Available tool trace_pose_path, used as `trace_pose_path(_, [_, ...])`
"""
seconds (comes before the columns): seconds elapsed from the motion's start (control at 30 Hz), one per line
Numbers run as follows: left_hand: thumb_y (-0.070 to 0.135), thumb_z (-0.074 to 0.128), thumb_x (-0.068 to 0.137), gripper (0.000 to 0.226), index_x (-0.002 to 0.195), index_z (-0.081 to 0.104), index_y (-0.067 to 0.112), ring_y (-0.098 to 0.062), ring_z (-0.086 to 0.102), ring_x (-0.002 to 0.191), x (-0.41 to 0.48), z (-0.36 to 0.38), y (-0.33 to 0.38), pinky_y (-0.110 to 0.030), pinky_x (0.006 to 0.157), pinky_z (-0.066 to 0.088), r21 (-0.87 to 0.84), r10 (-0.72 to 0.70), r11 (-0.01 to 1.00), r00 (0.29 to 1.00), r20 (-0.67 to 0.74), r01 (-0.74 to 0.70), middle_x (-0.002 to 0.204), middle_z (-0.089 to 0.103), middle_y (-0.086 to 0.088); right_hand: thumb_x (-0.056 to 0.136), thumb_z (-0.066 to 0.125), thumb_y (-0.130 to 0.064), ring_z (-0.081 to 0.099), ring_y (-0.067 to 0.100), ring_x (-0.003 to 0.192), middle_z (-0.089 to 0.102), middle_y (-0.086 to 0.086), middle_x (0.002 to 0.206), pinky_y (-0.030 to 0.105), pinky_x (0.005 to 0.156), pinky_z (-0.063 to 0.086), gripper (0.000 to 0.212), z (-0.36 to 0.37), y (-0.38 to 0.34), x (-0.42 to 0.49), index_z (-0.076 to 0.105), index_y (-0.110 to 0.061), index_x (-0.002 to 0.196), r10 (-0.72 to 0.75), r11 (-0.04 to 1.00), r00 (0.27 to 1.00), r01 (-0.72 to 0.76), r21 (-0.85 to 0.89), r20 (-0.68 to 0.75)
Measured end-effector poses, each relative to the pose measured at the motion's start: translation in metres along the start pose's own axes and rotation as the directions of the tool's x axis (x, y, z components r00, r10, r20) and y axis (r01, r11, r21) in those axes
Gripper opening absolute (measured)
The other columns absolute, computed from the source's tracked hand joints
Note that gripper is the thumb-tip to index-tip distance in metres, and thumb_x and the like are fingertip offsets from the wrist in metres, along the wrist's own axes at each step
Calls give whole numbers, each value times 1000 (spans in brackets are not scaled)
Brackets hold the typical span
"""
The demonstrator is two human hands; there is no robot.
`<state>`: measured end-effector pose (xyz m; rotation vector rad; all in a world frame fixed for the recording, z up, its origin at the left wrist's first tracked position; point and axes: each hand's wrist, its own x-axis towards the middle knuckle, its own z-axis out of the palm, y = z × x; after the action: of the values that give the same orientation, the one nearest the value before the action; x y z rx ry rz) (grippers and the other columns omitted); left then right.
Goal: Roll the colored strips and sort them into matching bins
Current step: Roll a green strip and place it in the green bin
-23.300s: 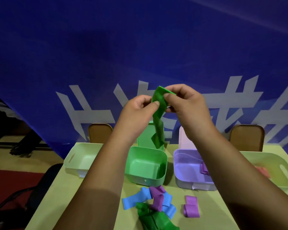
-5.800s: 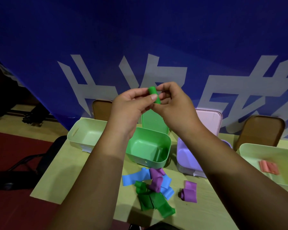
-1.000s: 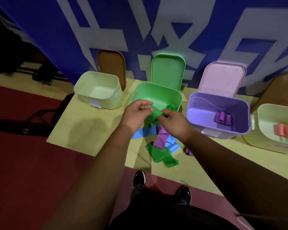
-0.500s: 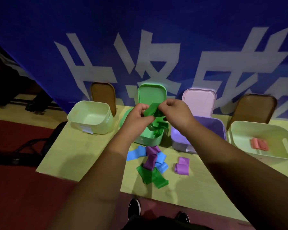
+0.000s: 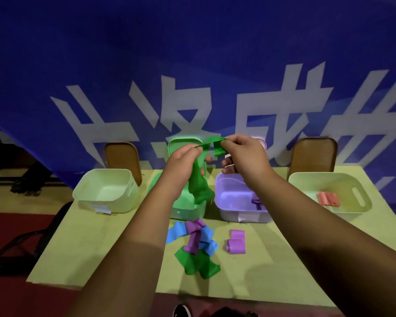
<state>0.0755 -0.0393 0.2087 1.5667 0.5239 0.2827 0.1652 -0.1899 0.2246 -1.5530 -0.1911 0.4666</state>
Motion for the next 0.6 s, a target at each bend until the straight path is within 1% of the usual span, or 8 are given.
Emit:
trace_pose_path(0.07, [28,56,110,23,110,74,14,-25,59,66,2,6,3,-38,73,51,49,-2,999,1000,-1,2,96,82,-4,103,65,-13,63,20,51,71,15,84,37,56,61,13,-6,-3,0,73,-2,105,-3,999,1000,4,47,-21])
trace_pose_path(0.13, [29,58,109,21,111,74,16,-18,59,65,3,9,2,-32,68,49,162,16,987,999,38,-22,92,81,2,103,65,-14,63,19,53,70,15,82,36,57,61,13,-10,-6,-1,73,-3,103,-16,997,999,19,79,-44])
trace_pose_path(0.23, [23,69,99,10,102,75,31,-8,63,67,7,10,-6,-34,66,53,363,24,930,993,114,-64,80,74,11,103,63,-19,60,16,52,69,14,81,37,57,61,15,-15,-9,-1,73,-8,102,-39,998,996,44,52,-85])
trace_pose_path(0.3, [23,74,95,14,100,73,36,-14,67,77,8,11,-13,-40,72,57,471,0,880,993,115,-55,86,75,8,104,59,-22,58,16,51,66,13,80,35,55,59,17,-18,-11,-2,73,-12,99,-32,998,992,39,58,-121])
trace_pose_path(0.37, [22,75,96,14,103,73,34,-16,68,83,9,8,-15,-36,75,55,491,-23,871,996,83,-20,97,76,4,104,54,-20,56,16,52,63,12,80,32,53,57,20,-21,-13,-4,71,-15,96,-1,994,987,18,106,-163])
trace_pose_path(0.47, [16,70,97,27,120,72,30,-15,72,83,9,3,-14,-35,80,55,376,-51,926,999,18,40,111,72,-3,107,47,-17,57,17,60,59,13,86,28,48,55,24,-28,-8,-4,67,-16,94,46,991,975,-16,135,-217])
trace_pose_path(0.53, [10,66,99,31,127,69,25,-18,66,84,8,4,-8,-36,75,54,166,-89,982,996,6,87,109,65,-7,107,44,-18,58,21,66,58,14,92,27,47,55,22,-33,-2,-2,64,-13,100,90,988,963,-54,144,-255])
trace_pose_path(0.6, [4,65,99,33,128,68,19,-21,58,83,9,5,1,-36,68,50,-43,-111,993,994,16,112,103,60,-9,107,43,-18,62,24,73,62,14,97,28,48,56,22,-38,6,4,64,-13,103,138,987,949,-107,123,-283])
